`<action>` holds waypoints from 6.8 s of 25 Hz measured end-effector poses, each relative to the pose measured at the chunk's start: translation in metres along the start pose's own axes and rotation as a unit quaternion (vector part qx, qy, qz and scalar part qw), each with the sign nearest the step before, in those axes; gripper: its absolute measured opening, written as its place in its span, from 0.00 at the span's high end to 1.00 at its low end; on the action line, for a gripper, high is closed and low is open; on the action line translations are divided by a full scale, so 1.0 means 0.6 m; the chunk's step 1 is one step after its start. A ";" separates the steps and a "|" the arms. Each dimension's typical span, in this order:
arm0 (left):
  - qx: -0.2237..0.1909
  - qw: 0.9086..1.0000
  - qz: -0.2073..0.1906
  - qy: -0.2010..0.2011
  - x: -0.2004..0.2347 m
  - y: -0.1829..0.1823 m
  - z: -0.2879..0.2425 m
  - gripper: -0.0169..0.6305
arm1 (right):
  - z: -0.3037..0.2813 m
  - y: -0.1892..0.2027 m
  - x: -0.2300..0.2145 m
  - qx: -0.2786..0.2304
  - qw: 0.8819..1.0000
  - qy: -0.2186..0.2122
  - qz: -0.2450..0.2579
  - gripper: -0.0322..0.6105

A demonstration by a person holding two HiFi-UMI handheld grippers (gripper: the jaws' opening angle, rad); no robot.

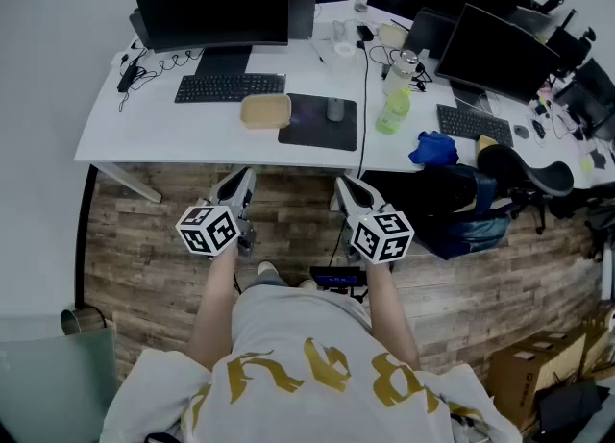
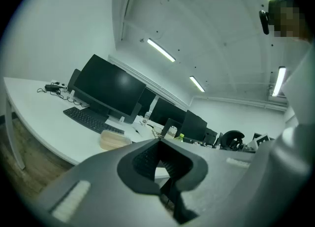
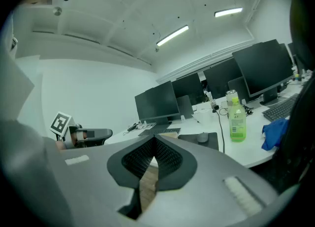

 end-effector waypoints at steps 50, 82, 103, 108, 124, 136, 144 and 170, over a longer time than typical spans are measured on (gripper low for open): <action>0.058 0.977 0.148 -0.140 0.403 0.040 -0.250 0.74 | -0.548 -0.012 -0.173 0.180 0.984 -0.004 0.015 0.79; 0.082 0.969 0.196 -0.127 0.421 0.069 -0.302 0.80 | -0.666 0.032 -0.178 0.245 0.968 -0.032 0.047 0.83; 0.078 0.970 0.192 -0.123 0.405 0.058 -0.300 0.81 | -0.651 0.015 -0.169 0.231 0.971 -0.036 0.044 0.86; 0.068 0.971 0.192 -0.122 0.399 0.052 -0.298 0.81 | -0.647 0.009 -0.164 0.225 0.973 -0.038 0.045 0.86; 0.034 0.976 0.178 -0.120 0.348 0.026 -0.276 0.81 | -0.595 -0.026 -0.150 0.190 0.980 -0.051 0.038 0.88; -0.006 0.978 0.163 -0.127 0.288 0.006 -0.213 0.81 | -0.530 -0.048 -0.112 0.152 0.984 -0.093 -0.011 0.88; -0.025 0.978 0.155 -0.136 0.247 0.004 -0.165 0.82 | -0.488 -0.054 -0.079 0.138 0.985 -0.105 0.002 0.88; -0.035 0.973 0.169 -0.153 0.200 0.047 -0.097 0.82 | -0.429 -0.008 -0.055 0.160 0.980 -0.120 -0.010 0.88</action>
Point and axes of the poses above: the fingertips, and each gripper's own axes: z backward along the fingers, x to its left, y out of its underside, the point moved 6 cm from there along z, backward along the fingers, and after that the axes turned 3 degrees about y, right-handed, at the moved point
